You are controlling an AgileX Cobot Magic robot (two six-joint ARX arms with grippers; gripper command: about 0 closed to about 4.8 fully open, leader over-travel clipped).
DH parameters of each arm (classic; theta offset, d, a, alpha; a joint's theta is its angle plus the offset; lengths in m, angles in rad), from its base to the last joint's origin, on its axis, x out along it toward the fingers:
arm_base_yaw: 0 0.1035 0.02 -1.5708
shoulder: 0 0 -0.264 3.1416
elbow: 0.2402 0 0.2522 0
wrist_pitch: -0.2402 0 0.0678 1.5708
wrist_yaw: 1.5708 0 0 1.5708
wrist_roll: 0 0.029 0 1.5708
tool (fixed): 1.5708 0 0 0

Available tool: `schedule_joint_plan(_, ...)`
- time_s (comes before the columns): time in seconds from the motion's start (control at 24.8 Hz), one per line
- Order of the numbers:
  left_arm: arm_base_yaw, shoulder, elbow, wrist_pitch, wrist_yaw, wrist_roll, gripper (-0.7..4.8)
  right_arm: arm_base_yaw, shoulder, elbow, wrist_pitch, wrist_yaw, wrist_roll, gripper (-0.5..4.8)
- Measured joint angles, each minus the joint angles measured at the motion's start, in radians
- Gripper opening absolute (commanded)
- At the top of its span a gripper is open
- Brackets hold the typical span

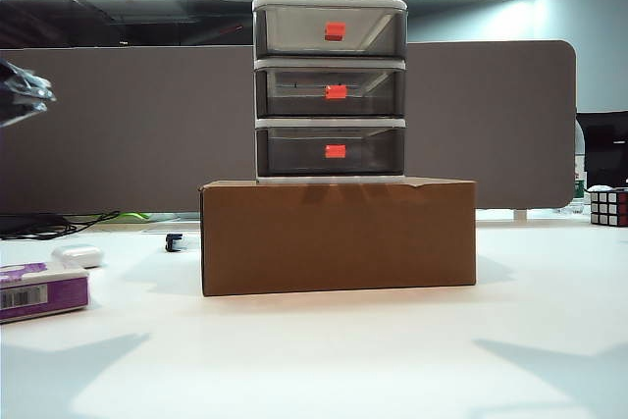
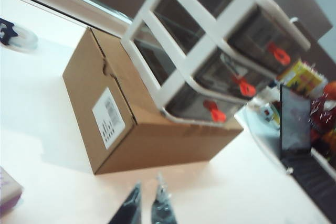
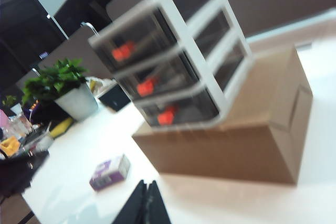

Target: Open the third layer of the drawer on the table, pick up a pack of napkins on the table and put it in, and finally close the drawer.

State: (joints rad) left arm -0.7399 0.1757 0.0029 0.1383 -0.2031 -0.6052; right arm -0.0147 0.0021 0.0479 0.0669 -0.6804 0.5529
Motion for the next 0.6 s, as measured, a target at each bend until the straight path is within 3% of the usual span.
schedule_joint_plan(0.12,-0.119,0.093,0.0,0.077,-0.114,0.05,0.26,0.001,0.0,0.024,0.006,0.025,-0.003,-0.06)
schedule_joint_plan(0.24,-0.236,0.278,0.01,0.244,-0.249,0.117,0.27,0.039,0.0,0.026,-0.007,0.037,-0.007,-0.06)
schedule_joint_plan(0.36,-0.27,0.467,0.064,0.354,-0.287,0.185,0.28,0.089,0.006,0.026,-0.041,0.073,-0.029,-0.06)
schedule_joint_plan(0.6,-0.27,0.888,0.216,0.567,-0.29,0.306,0.3,0.24,0.185,0.134,-0.156,0.257,-0.203,-0.06)
